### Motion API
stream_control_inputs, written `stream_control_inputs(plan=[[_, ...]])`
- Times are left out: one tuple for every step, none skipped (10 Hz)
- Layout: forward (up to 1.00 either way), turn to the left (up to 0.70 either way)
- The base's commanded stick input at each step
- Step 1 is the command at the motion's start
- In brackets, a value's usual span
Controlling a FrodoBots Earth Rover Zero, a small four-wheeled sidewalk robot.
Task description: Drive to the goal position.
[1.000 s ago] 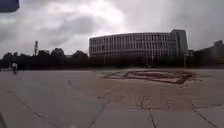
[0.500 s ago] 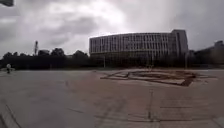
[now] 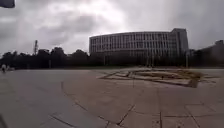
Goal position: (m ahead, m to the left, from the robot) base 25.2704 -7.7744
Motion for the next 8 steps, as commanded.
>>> stream_control_inputs(plan=[[0.70, 0.02], [0.70, 0.04], [0.70, 0.12], [0.70, 0.17], [0.70, 0.14], [0.70, 0.03], [0.70, 0.01], [0.70, 0.00]])
